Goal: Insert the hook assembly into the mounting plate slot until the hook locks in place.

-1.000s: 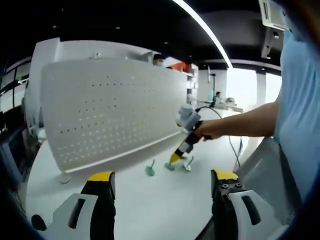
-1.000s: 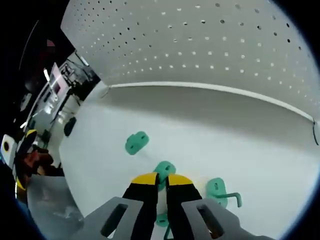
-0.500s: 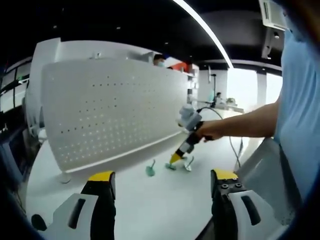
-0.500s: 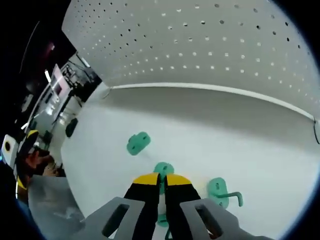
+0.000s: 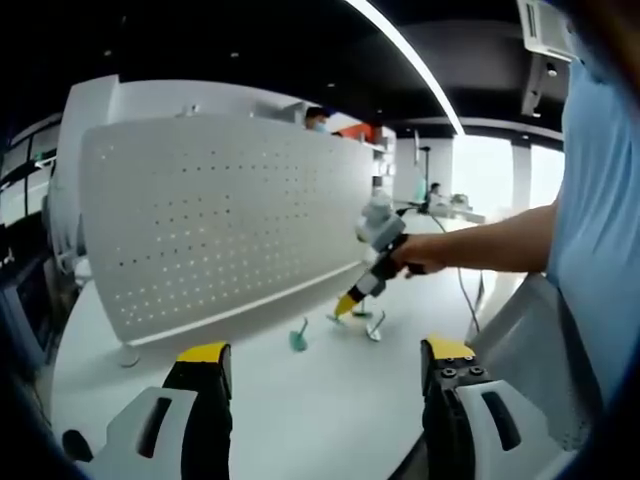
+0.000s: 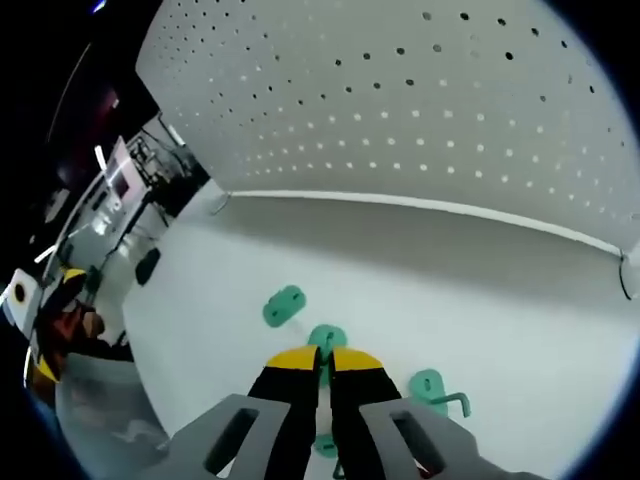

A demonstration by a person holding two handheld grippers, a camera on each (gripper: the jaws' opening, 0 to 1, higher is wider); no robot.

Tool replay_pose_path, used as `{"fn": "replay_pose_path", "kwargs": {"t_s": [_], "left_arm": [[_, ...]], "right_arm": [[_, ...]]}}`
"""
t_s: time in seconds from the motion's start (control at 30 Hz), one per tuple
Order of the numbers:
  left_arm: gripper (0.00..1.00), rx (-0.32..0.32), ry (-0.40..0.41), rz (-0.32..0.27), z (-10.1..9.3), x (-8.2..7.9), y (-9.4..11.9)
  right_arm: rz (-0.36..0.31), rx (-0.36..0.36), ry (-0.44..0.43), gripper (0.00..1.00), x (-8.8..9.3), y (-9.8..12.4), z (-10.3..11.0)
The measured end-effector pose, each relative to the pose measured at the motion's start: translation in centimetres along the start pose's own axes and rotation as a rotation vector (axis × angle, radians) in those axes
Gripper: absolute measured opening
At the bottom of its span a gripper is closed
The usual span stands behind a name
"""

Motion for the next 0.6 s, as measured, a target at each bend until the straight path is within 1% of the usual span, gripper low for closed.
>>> {"fn": "replay_pose_path", "kwargs": {"t_s": [0.33, 0.6], "left_arm": [[0.79, 0.008, -0.005, -0.001, -0.2, -0.1, -0.1], [0.79, 0.009, -0.006, -0.005, -0.2, -0.2, -0.1]], "right_arm": [[-0.101, 0.005, 0.032, 0.01, -1.8, 2.0, 0.6], [-0.167, 0.006, 0.056, 0.01, -3.2, 3.7, 1.2]]}}
Point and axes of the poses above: the point that each gripper's makers call its tool centre point, and the gripper's own axes: y roughly backward along the fingers, z roughly to its left, x roughly out of its underside, the point moved 4 cm from there along y, roughly backward along the fingers, and after that the axes turned 9 degrees about -y, right-handed, at the moved point
